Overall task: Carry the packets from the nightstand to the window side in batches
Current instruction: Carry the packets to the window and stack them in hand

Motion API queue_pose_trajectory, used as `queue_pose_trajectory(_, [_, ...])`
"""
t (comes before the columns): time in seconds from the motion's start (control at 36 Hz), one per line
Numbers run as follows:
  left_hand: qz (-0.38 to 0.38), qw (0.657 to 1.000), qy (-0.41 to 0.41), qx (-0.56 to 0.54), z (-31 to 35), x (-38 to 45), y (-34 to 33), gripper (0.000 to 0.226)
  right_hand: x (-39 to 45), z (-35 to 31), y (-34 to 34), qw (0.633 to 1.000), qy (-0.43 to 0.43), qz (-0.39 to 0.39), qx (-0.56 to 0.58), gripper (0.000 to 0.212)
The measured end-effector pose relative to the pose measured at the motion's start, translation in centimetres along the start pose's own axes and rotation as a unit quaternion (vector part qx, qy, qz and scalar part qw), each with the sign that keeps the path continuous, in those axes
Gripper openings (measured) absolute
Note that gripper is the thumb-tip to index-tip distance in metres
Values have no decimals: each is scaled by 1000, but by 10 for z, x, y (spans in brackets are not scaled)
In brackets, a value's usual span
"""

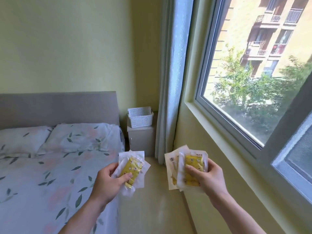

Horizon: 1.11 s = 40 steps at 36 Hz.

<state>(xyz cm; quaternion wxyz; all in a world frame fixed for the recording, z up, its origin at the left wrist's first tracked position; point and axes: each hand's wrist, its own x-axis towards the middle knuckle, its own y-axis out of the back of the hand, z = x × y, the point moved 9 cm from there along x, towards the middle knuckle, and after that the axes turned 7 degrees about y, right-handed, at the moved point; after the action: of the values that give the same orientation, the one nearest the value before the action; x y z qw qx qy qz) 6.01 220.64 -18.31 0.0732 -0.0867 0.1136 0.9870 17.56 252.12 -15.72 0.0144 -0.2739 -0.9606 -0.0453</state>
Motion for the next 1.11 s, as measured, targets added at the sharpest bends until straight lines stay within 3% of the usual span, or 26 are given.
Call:
queue_pose_trajectory(0.31, [119, 991, 53, -17, 2, 165, 51, 14, 246, 4, -113, 997, -7, -78, 14, 21])
queue_pose_trajectory(0.5, [147, 986, 73, -37, -2, 284, 74, 10, 374, 27, -198, 994, -10, -110, -8, 24])
queue_pose_trajectory(0.78, [114, 989, 91, -28, 18, 508, 64, 19, 535, 63, -265, 997, -41, -69, -22, 24])
queue_pose_trajectory(1.11, [47, 984, 166, -46, 32, 772, -18, 18, 728, 110, -301, 995, -52, -43, -70, 22])
